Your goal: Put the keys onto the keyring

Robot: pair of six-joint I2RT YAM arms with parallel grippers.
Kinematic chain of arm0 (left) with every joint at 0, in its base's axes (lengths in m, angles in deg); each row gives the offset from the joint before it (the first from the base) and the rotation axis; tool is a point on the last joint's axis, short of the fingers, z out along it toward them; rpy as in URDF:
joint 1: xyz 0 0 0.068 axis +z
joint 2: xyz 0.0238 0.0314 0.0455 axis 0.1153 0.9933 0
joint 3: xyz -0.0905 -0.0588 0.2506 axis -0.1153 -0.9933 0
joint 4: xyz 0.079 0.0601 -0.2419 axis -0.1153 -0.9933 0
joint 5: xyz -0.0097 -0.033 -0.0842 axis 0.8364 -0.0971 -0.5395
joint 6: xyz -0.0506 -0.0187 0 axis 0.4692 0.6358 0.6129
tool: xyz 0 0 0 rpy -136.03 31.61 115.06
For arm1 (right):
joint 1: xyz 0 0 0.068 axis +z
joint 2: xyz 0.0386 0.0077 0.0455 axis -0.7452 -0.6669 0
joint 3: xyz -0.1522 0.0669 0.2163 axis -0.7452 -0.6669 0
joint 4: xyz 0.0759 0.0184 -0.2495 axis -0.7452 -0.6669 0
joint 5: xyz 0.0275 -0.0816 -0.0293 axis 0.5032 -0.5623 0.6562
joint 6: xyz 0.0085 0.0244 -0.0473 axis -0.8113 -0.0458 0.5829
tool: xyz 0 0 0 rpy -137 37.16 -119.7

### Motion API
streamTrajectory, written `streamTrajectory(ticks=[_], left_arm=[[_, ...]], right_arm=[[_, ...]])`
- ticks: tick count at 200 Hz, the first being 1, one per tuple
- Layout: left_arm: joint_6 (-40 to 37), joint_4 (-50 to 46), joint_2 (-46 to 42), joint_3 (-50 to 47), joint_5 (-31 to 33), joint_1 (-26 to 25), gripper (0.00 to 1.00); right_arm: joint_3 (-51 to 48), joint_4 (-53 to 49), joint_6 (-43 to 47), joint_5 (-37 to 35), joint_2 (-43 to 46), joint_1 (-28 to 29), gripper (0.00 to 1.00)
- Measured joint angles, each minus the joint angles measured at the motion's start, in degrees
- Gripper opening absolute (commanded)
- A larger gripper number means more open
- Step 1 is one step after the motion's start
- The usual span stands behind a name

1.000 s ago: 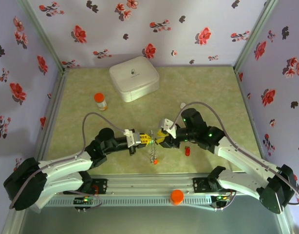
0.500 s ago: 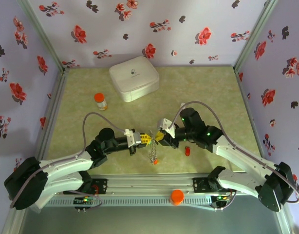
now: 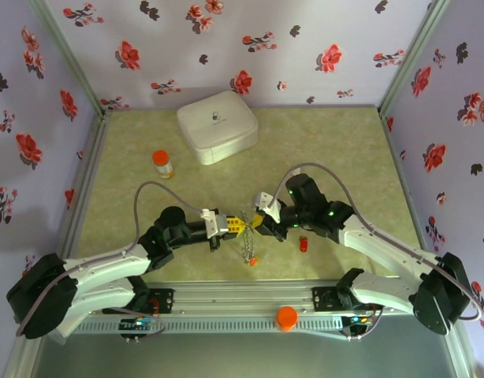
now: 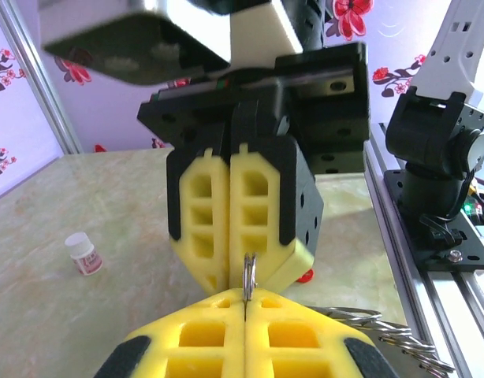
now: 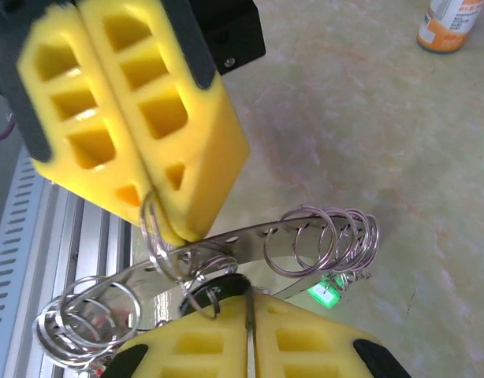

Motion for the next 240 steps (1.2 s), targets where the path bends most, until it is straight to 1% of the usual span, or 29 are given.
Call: streamTrajectory(ticks=[22, 30, 34, 41, 49, 65, 97, 134, 152, 198, 240], left_arm=[[-0.02, -0.04, 0.0, 0.33, -0.35, 0.0, 0.0], [-0.04, -0.07, 0.0, 0.37, -0.37, 0.0, 0.0], [-0.04, -0.13, 0.0, 0.39, -0.37, 0.0, 0.0], [-0.04, -0.24, 0.0, 0.44, -0.37, 0.0, 0.0], [-0.04, -0.28, 0.0, 0.44, -0.37, 0.0, 0.0], [-0.04, -0.42, 0.0, 0.46, -0.37, 0.0, 0.0], [-0.04, -0.39, 0.09, 0.46, -0.37, 0.0, 0.0], [-0.04, -0.46, 0.17, 0.52, -0.37, 0.0, 0.0], [-0.04, -0.44, 0.17, 0.55, -0.37, 0.0, 0.0], [-0.37, -0.57, 0.17, 0.55, -0.37, 0.0, 0.0], [-0.68, -1.31, 0.17, 0.55, -0.37, 0.0, 0.0]], right_arm=[[0.02, 0.0, 0.44, -0.04, -0.02, 0.07, 0.1], [0.02, -0.02, 0.5, -0.15, 0.2, 0.07, 0.12], [0.02, -0.02, 0.61, -0.24, 0.44, 0.07, 0.15], [0.02, -0.09, 0.79, -0.35, 0.87, 0.07, 0.23], [0.02, -0.35, 1.42, -0.55, 1.57, 0.07, 0.29], [0.02, -1.2, 2.19, -0.94, 3.37, 0.07, 0.34], [0.02, -2.21, 3.26, -1.03, 5.44, 0.07, 0.35], [0.02, -2.08, 3.21, -0.09, 5.29, 0.07, 0.32], [0.02, -2.16, 3.26, -0.04, 4.92, 0.07, 0.32], [0.24, -6.01, 4.96, -4.39, 4.5, 0.07, 0.33], [0.26, -5.68, 4.59, -1.95, 6.45, 0.07, 0.34]])
